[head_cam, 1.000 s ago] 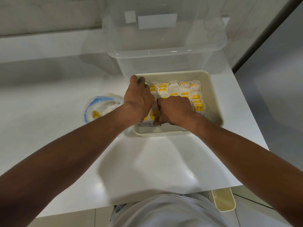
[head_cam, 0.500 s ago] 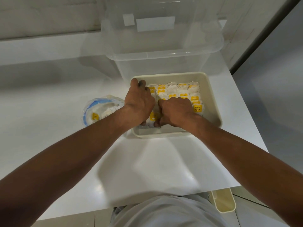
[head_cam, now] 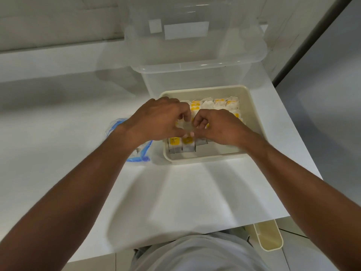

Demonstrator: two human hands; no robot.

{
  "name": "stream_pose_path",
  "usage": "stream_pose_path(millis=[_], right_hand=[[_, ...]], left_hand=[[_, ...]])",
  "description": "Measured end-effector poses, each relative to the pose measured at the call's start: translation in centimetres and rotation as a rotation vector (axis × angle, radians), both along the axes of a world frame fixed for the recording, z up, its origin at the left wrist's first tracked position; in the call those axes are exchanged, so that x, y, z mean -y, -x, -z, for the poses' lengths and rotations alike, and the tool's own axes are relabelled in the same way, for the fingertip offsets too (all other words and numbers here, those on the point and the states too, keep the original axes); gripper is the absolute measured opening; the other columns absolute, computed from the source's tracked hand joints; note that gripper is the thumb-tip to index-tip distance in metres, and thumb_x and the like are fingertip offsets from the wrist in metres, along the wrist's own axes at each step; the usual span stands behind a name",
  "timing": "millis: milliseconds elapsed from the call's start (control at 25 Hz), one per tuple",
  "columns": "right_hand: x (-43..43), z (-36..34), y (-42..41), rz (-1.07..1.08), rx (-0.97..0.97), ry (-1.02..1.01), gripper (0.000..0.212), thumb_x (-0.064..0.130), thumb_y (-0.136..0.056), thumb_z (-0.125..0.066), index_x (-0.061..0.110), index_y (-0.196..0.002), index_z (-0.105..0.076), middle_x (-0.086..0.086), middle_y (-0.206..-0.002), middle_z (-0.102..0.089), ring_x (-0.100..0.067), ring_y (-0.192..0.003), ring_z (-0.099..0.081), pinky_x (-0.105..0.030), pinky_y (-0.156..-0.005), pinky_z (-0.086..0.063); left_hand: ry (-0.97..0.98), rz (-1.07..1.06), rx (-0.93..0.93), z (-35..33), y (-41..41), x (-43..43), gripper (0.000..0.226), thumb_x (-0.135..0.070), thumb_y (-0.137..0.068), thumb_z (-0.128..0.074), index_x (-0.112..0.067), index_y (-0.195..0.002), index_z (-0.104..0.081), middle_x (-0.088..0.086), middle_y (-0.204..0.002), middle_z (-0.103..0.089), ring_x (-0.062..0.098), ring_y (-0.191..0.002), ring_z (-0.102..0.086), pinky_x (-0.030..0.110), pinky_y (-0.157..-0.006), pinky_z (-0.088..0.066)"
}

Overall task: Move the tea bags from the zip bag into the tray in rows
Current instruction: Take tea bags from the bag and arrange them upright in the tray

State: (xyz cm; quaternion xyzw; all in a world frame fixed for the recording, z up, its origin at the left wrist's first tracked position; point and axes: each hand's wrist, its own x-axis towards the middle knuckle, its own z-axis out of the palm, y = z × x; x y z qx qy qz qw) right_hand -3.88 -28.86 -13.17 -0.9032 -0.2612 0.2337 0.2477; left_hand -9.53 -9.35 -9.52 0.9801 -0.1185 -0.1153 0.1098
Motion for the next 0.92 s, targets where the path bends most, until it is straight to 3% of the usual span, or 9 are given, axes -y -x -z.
stream_pose_path(millis=[160, 440, 640, 800, 920], right_hand=[[-0.4, -2.4, 1.5, 0.02, -0.018, -0.132, 0.028, 0.047, -0.077, -0.077, 0.03, -0.095, -0.065, 0.015, -0.088, -0.068, 0.005, -0.073, -0.061, -0.021, -0.07, -0.046], [-5.4, -3.7, 5.9, -0.006, 0.09, -0.214, 0.025, 0.044, -0.08, -0.076, 0.027, -0.095, -0.066, 0.015, -0.089, -0.067, -0.007, -0.075, -0.064, -0.027, -0.076, -0.05], [-9.4, -3.4, 8.3, -0.008, 0.174, -0.199, 0.028, 0.043, -0.081, -0.074, 0.031, -0.105, -0.067, 0.016, -0.096, -0.066, -0.007, -0.084, -0.061, -0.026, -0.076, -0.048], [-12.5, -1.9, 10.6, -0.017, 0.271, -0.068, 0.033, 0.03, -0.088, -0.062, 0.032, -0.121, -0.063, 0.009, -0.111, -0.07, -0.018, -0.098, -0.065, -0.034, -0.085, -0.05], [-14.6, 0.7, 12.3, -0.054, 0.411, 0.142, 0.036, 0.025, -0.094, -0.049, 0.029, -0.128, -0.059, 0.0, -0.114, -0.069, -0.025, -0.103, -0.063, -0.033, -0.082, -0.047]], left_hand=[[0.273, -0.141, 0.022, -1.2, 2.9, -3.5, 0.039, -0.052, -0.074, -0.08, -0.041, -0.106, -0.06, -0.02, -0.104, -0.062, 0.007, -0.095, -0.06, 0.034, -0.078, -0.051], [0.349, -0.208, 0.012, 0.2, 5.9, -8.7, 0.041, -0.057, -0.071, -0.08, -0.042, -0.103, -0.059, -0.021, -0.098, -0.064, 0.002, -0.091, -0.062, 0.037, -0.08, -0.054], [0.399, -0.228, 0.0, 1.9, 7.8, -11.9, 0.042, -0.053, -0.071, -0.081, -0.041, -0.105, -0.058, -0.021, -0.101, -0.065, 0.0, -0.087, -0.064, 0.037, -0.079, -0.055], [0.234, -0.264, 0.016, 3.7, 9.3, -13.4, 0.038, -0.052, -0.08, -0.073, -0.042, -0.114, -0.059, -0.022, -0.107, -0.067, 0.006, -0.093, -0.067, 0.033, -0.08, -0.054], [0.078, -0.217, 0.037, 5.0, 10.1, -13.6, 0.039, -0.053, -0.086, -0.064, -0.042, -0.123, -0.057, -0.018, -0.11, -0.068, 0.013, -0.101, -0.065, 0.029, -0.077, -0.049]])
